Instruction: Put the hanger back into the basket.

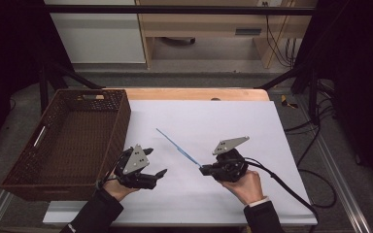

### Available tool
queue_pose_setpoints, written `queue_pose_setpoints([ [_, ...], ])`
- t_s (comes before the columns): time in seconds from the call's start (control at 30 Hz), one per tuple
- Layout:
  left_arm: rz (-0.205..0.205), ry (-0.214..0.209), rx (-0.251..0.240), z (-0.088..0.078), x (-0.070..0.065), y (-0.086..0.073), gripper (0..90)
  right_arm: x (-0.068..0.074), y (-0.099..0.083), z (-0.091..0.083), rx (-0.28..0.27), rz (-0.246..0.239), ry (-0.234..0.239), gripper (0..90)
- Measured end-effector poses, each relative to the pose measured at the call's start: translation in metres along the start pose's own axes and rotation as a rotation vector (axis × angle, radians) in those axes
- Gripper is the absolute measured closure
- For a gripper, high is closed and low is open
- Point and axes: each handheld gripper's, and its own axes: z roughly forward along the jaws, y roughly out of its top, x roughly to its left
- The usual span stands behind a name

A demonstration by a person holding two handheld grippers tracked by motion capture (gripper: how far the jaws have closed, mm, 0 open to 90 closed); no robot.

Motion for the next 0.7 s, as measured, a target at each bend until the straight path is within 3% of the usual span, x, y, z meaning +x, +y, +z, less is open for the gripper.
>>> queue_pose_setpoints([
  [0.17,0.109,0.034,0.049,0.002,-0.010,0.003,16.7,0.006,-0.003,0.000,0.033,-0.011,0.051,87.4],
  [0.2,0.118,0.033,0.053,0.004,-0.011,0.003,16.8,0.006,-0.003,0.001,0.028,-0.017,0.080,87.4],
  [0.4,0.189,0.043,0.054,0.014,-0.015,0.005,22.7,0.011,-0.005,0.002,0.022,-0.023,0.135,87.5],
  [0.6,0.266,0.067,0.076,0.027,-0.017,0.004,36.9,0.014,-0.007,0.008,0.030,-0.020,0.179,87.4],
  [0.7,0.294,0.065,0.079,0.031,-0.018,0.004,48.2,0.015,-0.008,0.010,0.034,-0.020,0.185,87.4],
])
